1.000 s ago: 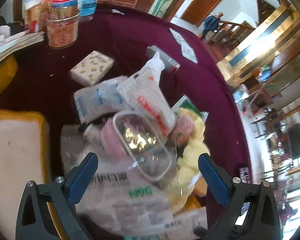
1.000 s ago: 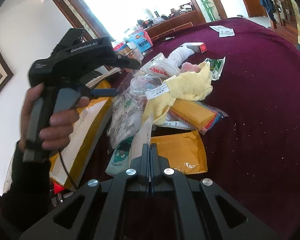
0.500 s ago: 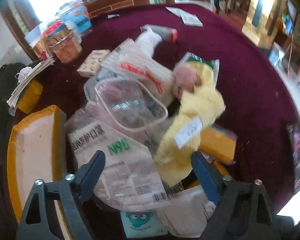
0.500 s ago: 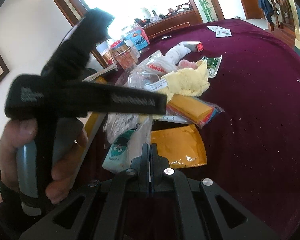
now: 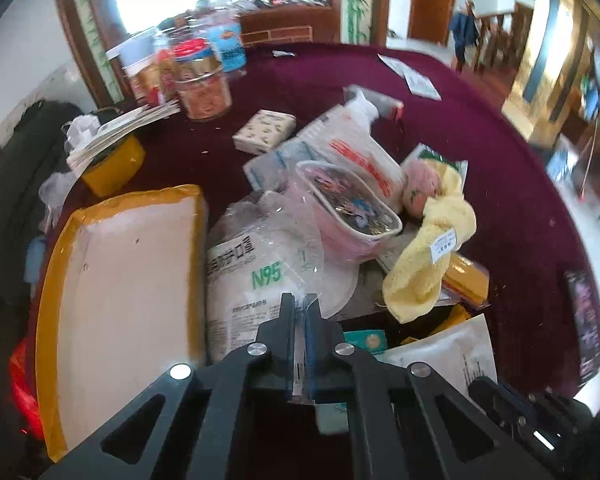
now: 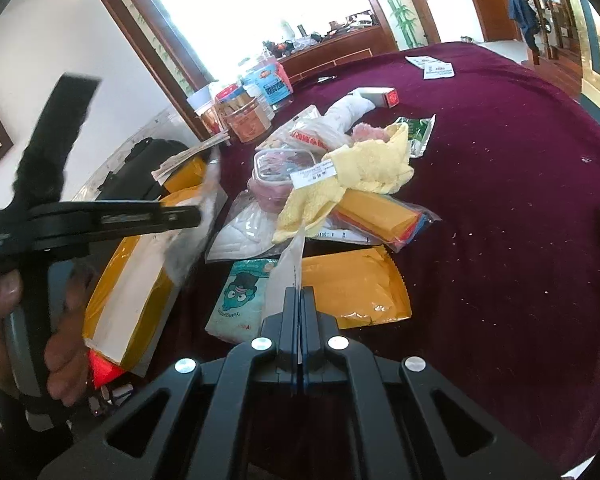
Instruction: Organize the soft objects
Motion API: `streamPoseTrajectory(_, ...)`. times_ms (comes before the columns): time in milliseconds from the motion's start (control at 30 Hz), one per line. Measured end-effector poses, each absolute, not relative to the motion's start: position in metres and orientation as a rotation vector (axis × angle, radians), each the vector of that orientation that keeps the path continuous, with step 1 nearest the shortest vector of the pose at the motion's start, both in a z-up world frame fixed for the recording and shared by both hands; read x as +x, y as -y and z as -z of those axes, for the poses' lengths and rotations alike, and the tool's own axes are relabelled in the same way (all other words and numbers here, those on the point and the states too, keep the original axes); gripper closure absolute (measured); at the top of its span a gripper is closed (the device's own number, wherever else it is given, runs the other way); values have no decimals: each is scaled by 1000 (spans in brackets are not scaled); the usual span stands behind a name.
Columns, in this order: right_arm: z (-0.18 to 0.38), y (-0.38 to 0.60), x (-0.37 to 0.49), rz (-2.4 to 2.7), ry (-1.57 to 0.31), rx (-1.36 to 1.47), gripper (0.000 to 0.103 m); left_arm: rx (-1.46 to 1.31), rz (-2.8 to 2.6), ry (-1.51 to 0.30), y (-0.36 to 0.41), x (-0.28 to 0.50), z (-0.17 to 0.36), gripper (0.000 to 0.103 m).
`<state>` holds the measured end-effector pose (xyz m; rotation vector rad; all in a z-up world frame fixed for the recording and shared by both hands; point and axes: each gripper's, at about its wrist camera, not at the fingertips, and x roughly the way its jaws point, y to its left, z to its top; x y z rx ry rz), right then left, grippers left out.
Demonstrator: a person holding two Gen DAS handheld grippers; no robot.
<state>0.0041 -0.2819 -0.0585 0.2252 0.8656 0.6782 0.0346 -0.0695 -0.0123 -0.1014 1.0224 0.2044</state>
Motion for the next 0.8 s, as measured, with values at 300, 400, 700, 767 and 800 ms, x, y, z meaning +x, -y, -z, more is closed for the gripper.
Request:
streamPoseTrajectory(300,37,286,-4,-646,-805,280,102,-340,-198,-896,20,-4,-23,102)
streamPoseTrajectory(400,27,283,-9,-653,-784,278,102,-400,-175,-882,8,-16,-27,103)
streamPoseTrajectory(700,-8,235,-31,-796,-744,220,103,-561,-76,-835,-34,-58,-45,103)
streamPoseTrajectory(767,-12,215,-34,-854,-754,208,102,-578,-89,-813,-47,-73,-53,103)
streamPoseTrajectory(800,-14,200,-36,-893,-759,195,102,-580,-104,-793,-53,-84,-60,103)
